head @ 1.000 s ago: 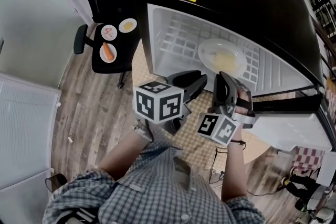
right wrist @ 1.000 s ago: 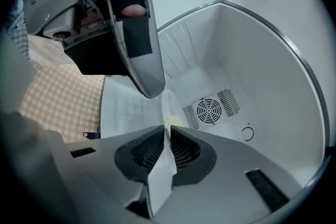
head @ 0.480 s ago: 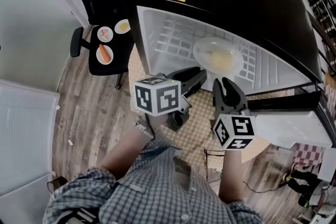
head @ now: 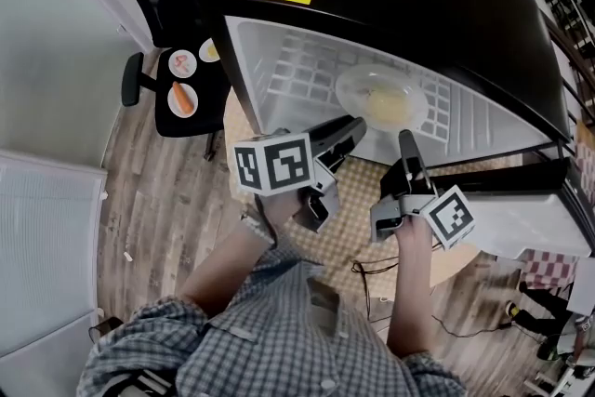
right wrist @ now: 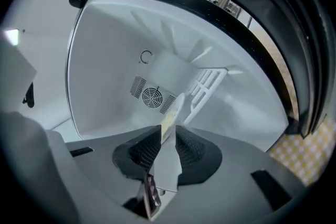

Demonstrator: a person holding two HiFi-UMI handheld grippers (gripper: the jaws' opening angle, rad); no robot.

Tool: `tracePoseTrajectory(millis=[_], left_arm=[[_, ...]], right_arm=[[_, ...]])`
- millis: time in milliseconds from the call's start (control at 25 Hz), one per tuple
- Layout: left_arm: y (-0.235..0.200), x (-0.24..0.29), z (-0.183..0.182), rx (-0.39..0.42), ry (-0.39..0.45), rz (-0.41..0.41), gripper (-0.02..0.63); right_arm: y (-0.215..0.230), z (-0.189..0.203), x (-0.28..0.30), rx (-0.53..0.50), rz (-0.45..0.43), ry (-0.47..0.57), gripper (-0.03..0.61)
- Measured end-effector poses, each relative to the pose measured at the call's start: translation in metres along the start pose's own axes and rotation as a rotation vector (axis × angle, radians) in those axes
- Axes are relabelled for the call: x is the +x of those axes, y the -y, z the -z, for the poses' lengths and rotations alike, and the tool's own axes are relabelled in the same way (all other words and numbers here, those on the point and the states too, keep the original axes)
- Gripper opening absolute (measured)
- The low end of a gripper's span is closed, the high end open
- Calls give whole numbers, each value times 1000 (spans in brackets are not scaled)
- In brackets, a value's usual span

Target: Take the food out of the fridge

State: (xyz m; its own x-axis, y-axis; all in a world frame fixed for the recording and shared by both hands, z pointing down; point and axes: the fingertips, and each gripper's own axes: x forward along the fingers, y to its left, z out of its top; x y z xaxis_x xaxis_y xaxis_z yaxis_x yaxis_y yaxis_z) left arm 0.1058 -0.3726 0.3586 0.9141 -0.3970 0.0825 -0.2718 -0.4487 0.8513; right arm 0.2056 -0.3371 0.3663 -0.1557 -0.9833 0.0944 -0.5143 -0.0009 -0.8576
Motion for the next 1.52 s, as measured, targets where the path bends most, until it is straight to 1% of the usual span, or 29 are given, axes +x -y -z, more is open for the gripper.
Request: tracePoseTrajectory(millis=[80, 200, 360, 480, 600, 920, 1120, 1520], left_arm=[[-1, 2, -1, -26, 5, 6, 97], [-4, 4, -2, -72, 14, 11, 97], [-7, 6, -2, -102, 19, 3, 89], [-6, 8, -3, -141, 33, 34, 57], [-6, 7, -3, -167, 42, 52, 55], [-3, 2, -3, -134, 45, 55, 54], [7, -6, 0, -112, 53, 69, 48], [26, -16, 20, -88, 46, 74, 48]], right_arm=[[2, -2, 3, 44, -2, 15, 52], [4, -4, 7, 75, 0, 27, 52], [3, -4, 10, 86, -8, 22, 52], [3, -4, 10, 102, -20, 24, 51], [2, -4, 10, 109, -24, 27, 49], [-2, -2, 8, 111, -55, 14, 48], [-9, -1, -2, 97, -68, 14, 44], [-13, 0, -32, 90, -79, 15, 44]])
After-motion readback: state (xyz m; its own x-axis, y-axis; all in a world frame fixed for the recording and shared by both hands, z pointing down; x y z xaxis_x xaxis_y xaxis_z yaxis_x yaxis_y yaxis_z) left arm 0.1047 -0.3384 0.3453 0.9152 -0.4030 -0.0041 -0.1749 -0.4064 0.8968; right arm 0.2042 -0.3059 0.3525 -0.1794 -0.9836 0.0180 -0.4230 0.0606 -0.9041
